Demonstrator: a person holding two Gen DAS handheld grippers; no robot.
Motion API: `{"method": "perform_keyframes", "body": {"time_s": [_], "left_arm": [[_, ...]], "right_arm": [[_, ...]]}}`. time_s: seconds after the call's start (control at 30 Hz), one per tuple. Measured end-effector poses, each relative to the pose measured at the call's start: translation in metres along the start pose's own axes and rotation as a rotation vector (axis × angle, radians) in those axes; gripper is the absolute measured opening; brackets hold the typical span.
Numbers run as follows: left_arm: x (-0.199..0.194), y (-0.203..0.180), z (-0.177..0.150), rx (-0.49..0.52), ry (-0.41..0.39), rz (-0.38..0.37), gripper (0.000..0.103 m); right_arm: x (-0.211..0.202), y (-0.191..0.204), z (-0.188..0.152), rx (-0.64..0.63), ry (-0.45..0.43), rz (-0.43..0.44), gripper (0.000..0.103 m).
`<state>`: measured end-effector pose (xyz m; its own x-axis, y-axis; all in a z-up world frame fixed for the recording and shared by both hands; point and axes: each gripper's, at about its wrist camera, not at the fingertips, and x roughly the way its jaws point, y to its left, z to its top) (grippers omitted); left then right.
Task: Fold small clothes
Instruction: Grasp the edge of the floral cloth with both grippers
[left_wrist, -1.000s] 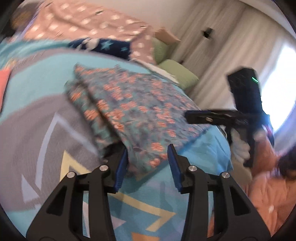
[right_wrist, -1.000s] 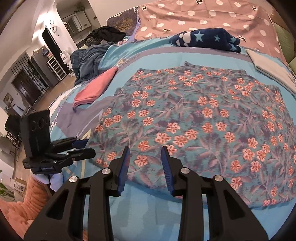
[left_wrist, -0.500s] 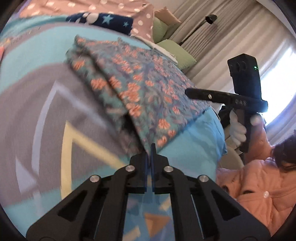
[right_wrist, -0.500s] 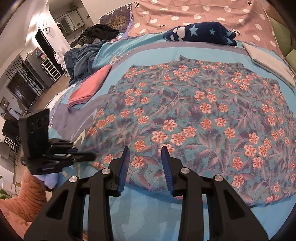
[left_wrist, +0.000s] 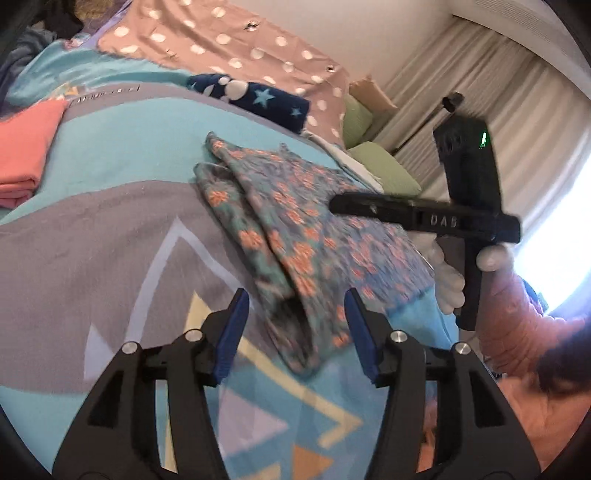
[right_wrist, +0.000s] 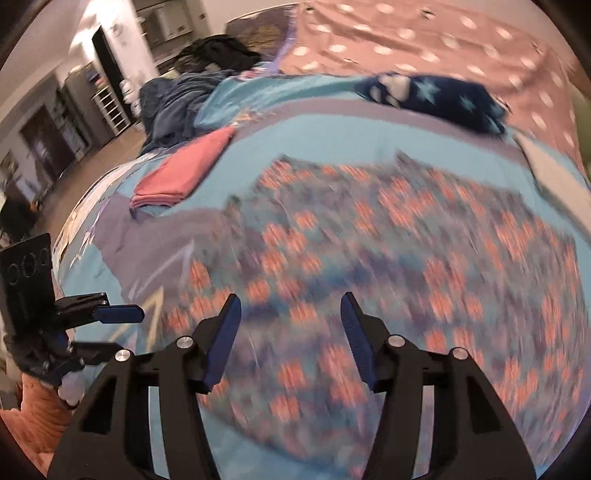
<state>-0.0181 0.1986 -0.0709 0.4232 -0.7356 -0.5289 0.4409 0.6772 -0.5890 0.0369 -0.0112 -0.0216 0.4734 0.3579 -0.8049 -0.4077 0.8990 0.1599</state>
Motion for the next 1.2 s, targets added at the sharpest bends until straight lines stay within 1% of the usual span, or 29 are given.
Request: {"method": "perform_keyframes", "body": {"time_s": [0.1, 0.17, 0.2, 0.23, 0.27, 0.33, 0.37, 0.4, 0.47, 0.5, 0.57, 0.6, 0.67, 0.7, 0.73, 0.77, 0.8, 0.87, 0.9, 0.97, 1.0, 1.03, 1.07, 1.1, 1.13, 1.17, 1.2], "left_arm": [[0.029, 0.010, 0.005, -0.060, 0.049, 0.023, 0.052], [0.035, 0.011, 0.006, -0.079, 0.034, 0.009, 0.048], [0.034, 0.011, 0.006, -0.087, 0.031, 0.000, 0.043], [0.033, 0.012, 0.005, -0.099, 0.032, -0.015, 0.031], [0.034, 0.014, 0.001, -0.121, 0.033, -0.027, 0.030], [0.035, 0.013, -0.004, -0.124, 0.027, -0.022, 0.028], [0.034, 0.013, -0.007, -0.123, 0.017, -0.021, 0.027], [0.034, 0.013, -0.008, -0.120, 0.013, -0.015, 0.026], [0.034, 0.009, -0.011, -0.109, 0.012, 0.007, 0.024], [0.036, 0.008, -0.010, -0.104, 0.012, 0.014, 0.024], [0.035, 0.006, -0.012, -0.097, 0.006, 0.023, 0.024], [0.034, 0.006, -0.013, -0.098, 0.003, 0.022, 0.024], [0.034, 0.007, -0.014, -0.098, -0.002, 0.018, 0.024], [0.033, 0.007, -0.015, -0.098, -0.003, 0.015, 0.024], [0.033, 0.008, -0.015, -0.103, -0.005, 0.006, 0.024], [0.031, 0.009, -0.017, -0.107, -0.006, 0.000, 0.024], [0.034, 0.011, -0.014, -0.111, -0.007, -0.006, 0.024], [0.034, 0.012, -0.015, -0.111, -0.009, -0.008, 0.024], [0.034, 0.011, -0.015, -0.109, -0.009, -0.005, 0.024], [0.035, 0.011, -0.014, -0.102, -0.010, 0.003, 0.024], [0.035, 0.010, -0.014, -0.099, -0.011, 0.009, 0.024], [0.037, 0.009, -0.012, -0.097, -0.010, 0.011, 0.024], [0.037, 0.009, -0.012, -0.098, -0.011, 0.010, 0.024], [0.037, 0.009, -0.013, -0.099, -0.013, 0.007, 0.024], [0.037, 0.010, -0.013, -0.103, -0.015, 0.003, 0.024], [0.037, 0.010, -0.012, -0.105, -0.016, 0.001, 0.024], [0.037, 0.010, -0.013, -0.107, -0.016, -0.002, 0.024]], "right_arm": [[0.032, 0.020, 0.035, -0.061, 0.054, -0.005, 0.058], [0.053, 0.030, 0.051, -0.064, 0.117, -0.003, 0.058], [0.065, 0.033, 0.059, -0.056, 0.150, -0.001, 0.058], [0.073, 0.035, 0.065, -0.057, 0.173, -0.010, 0.058], [0.080, 0.036, 0.069, -0.073, 0.187, -0.035, 0.057], [0.090, 0.040, 0.075, -0.136, 0.193, -0.121, 0.036], [0.095, 0.040, 0.076, -0.151, 0.207, -0.144, 0.020], [0.101, 0.038, 0.077, -0.150, 0.234, -0.148, 0.018], [0.114, 0.034, 0.081, -0.135, 0.249, -0.166, 0.017], [0.123, 0.031, 0.085, -0.133, 0.237, -0.197, 0.017], [0.131, 0.027, 0.094, -0.125, 0.192, -0.218, 0.017], [0.133, 0.024, 0.099, -0.110, 0.181, -0.211, 0.017], [0.128, 0.015, 0.107, -0.052, 0.201, -0.157, 0.018], [0.122, 0.013, 0.109, -0.043, 0.208, -0.134, 0.023], [0.115, 0.015, 0.109, -0.052, 0.212, -0.125, 0.029], [0.104, 0.018, 0.109, -0.090, 0.209, -0.127, 0.041], [0.098, 0.025, 0.108, -0.130, 0.211, -0.135, 0.045], [0.093, 0.039, 0.100, -0.228, 0.242, -0.172, 0.046], [0.097, 0.046, 0.094, -0.273, 0.271, -0.215, 0.046], [0.113, 0.051, 0.085, -0.310, 0.316, -0.262, 0.046], [0.127, 0.049, 0.083, -0.303, 0.332, -0.277, 0.046], [0.133, 0.046, 0.085, -0.282, 0.311, -0.276, 0.046], [0.135, 0.042, 0.094, -0.255, 0.270, -0.270, 0.046], [0.135, 0.038, 0.100, -0.221, 0.255, -0.260, 0.045], [0.134, 0.032, 0.106, -0.166, 0.243, -0.246, 0.040], [0.129, 0.022, 0.113, -0.084, 0.250, -0.219, 0.040], [0.125, 0.018, 0.116, -0.046, 0.262, -0.185, 0.040]]}}
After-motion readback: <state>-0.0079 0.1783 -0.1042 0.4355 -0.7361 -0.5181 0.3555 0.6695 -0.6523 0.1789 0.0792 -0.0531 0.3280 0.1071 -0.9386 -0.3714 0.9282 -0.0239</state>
